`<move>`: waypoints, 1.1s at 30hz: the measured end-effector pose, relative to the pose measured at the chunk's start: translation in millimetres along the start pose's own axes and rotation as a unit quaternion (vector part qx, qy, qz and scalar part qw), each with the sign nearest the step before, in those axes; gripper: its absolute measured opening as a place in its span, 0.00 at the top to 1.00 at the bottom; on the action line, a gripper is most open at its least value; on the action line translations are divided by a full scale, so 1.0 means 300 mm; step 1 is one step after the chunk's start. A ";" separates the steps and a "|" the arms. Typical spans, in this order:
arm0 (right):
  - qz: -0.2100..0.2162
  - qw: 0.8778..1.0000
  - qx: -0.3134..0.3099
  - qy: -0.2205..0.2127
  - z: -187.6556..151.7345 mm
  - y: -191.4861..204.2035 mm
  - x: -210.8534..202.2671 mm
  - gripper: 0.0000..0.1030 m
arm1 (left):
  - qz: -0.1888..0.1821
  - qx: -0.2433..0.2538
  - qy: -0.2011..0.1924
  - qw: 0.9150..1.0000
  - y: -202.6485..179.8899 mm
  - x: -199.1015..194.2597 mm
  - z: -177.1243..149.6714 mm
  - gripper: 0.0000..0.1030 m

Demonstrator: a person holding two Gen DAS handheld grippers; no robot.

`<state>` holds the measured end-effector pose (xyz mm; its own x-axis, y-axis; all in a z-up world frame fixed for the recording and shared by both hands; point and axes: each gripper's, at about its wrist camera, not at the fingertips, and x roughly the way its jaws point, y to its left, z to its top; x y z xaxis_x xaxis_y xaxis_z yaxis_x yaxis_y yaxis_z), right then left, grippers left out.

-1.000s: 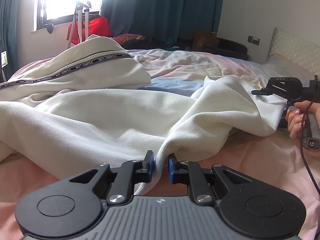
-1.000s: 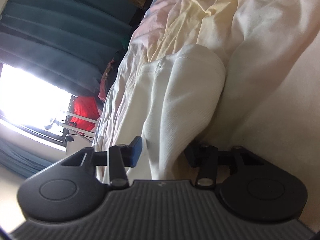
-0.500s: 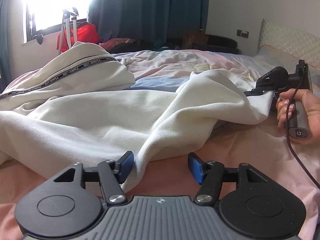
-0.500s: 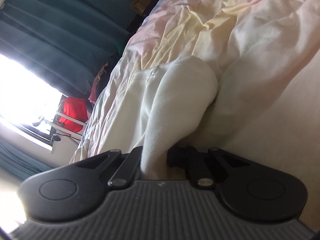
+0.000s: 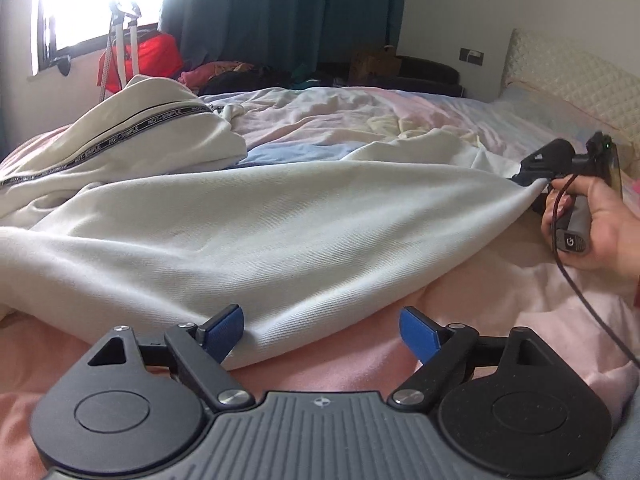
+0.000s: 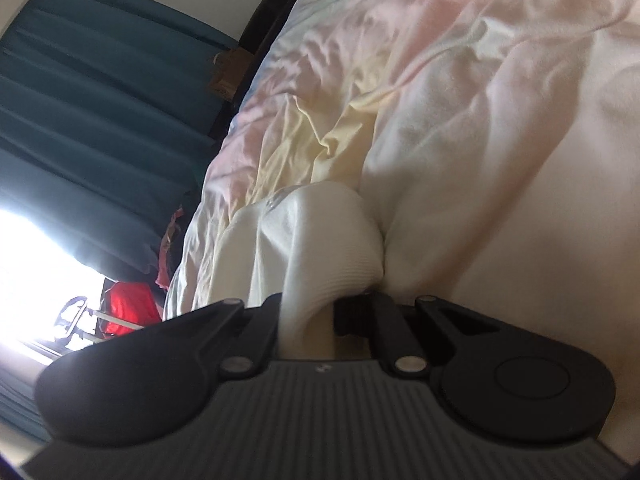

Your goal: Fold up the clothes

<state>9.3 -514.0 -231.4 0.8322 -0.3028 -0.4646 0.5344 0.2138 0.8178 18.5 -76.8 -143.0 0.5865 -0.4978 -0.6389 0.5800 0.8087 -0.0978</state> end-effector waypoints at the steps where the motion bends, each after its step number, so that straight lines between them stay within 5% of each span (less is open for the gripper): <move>1: 0.001 1.000 -0.001 0.002 0.004 0.003 0.000 0.95 | -0.004 -0.027 0.003 1.000 0.028 -0.024 0.011 0.16; 4: 0.013 1.000 0.007 0.009 0.011 -0.002 0.002 0.94 | -0.008 -0.145 0.009 0.989 0.165 -0.117 0.044 0.13; 6: 0.021 0.999 0.024 0.015 0.015 -0.014 0.008 0.94 | 0.011 -0.239 0.007 0.971 0.296 -0.185 0.051 0.08; 8: 0.027 0.999 0.040 0.022 0.021 -0.024 0.016 0.94 | 0.042 -0.339 0.001 0.940 0.448 -0.251 0.040 0.07; 13: 0.048 0.997 0.055 0.033 0.033 -0.018 0.028 0.92 | 0.103 -0.535 -0.032 0.838 0.800 -0.388 -0.059 0.07; 18: 0.075 0.992 0.094 0.027 0.033 -0.026 0.047 0.87 | 0.138 -0.609 -0.083 0.777 0.929 -0.389 -0.140 0.07; 19: 0.078 0.992 0.097 0.024 0.032 -0.022 0.047 0.83 | 0.138 -0.618 -0.089 0.769 0.938 -0.381 -0.146 0.07; 21: 0.089 0.991 0.097 0.019 0.031 -0.011 0.047 0.55 | 0.139 -0.631 -0.103 0.757 0.954 -0.375 -0.147 0.07; 23: 0.099 0.991 0.087 0.015 0.038 0.011 0.048 0.42 | 0.142 -0.645 -0.117 0.742 0.974 -0.380 -0.150 0.08; 26: 0.093 0.994 0.063 0.011 0.043 0.034 0.058 0.42 | 0.155 -0.666 -0.137 0.717 0.985 -0.401 -0.169 0.24; 29: 0.083 0.995 0.046 0.007 0.045 0.036 0.065 0.45 | 0.170 -0.680 -0.144 0.698 1.000 -0.416 -0.184 0.44; 31: 0.072 0.996 0.044 0.007 0.051 0.029 0.071 0.57 | 0.175 -0.679 -0.148 0.698 1.005 -0.430 -0.177 0.55; 33: 0.046 0.998 0.034 0.007 0.057 0.023 0.072 0.92 | 0.180 -0.672 -0.155 0.701 1.002 -0.451 -0.163 0.70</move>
<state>28.3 -534.9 -230.0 0.8797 -0.2723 -0.3899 0.4441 0.1770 0.8783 85.7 248.9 -123.3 0.7741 -0.0615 -0.6301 -0.5718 0.3592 -0.7376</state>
